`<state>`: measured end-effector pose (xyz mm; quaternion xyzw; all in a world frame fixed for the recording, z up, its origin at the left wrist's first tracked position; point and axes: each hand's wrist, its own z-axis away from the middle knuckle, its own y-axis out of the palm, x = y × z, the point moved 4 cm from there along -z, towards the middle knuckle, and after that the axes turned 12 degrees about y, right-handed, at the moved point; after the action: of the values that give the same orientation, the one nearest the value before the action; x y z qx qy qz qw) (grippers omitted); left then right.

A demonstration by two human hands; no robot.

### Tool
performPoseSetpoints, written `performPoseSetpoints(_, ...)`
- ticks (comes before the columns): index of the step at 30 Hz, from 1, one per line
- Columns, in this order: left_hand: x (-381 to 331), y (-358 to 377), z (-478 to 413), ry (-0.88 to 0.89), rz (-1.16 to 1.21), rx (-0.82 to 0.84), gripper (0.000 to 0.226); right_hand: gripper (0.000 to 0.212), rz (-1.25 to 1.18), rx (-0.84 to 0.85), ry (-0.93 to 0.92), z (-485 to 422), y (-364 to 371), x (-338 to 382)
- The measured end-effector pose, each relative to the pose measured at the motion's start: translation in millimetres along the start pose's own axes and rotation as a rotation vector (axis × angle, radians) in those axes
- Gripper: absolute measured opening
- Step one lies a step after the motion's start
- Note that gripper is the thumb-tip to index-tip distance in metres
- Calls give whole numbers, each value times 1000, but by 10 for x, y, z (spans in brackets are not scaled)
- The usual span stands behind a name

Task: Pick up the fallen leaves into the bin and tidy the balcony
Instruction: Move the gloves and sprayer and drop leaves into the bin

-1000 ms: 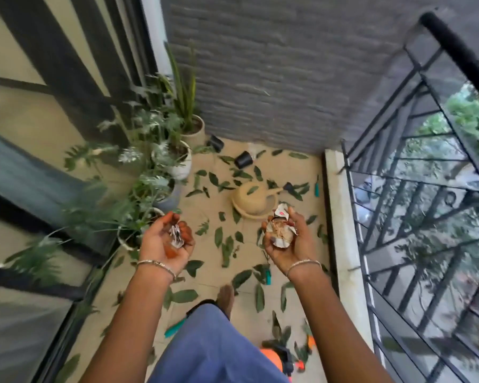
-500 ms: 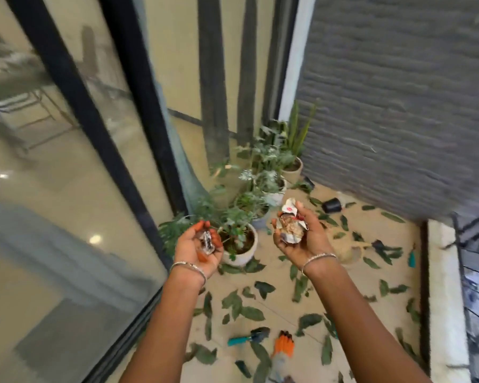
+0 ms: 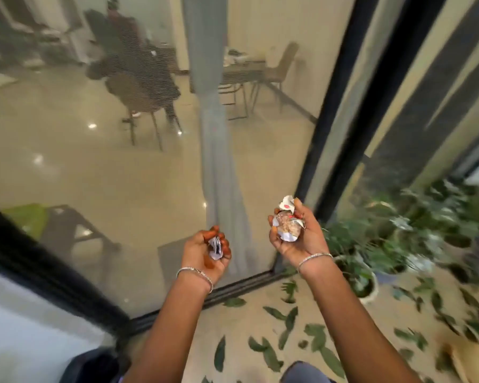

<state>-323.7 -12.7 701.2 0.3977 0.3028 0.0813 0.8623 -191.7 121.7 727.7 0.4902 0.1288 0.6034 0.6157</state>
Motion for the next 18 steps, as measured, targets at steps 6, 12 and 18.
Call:
performPoseSetpoints(6, -827, -1036, 274, 226, 174, -204, 18, 19, 181, 106, 270, -546, 733, -1019)
performPoseSetpoints(12, -1441, -2152, 783, 477, 391, -440, 10, 12, 356, 142, 564, -947, 1159, -2189)
performPoseSetpoints(18, -1693, -3212, 1245, 616, 577, -704, 12, 15, 700, 29, 811, -1284, 1229, -3399)
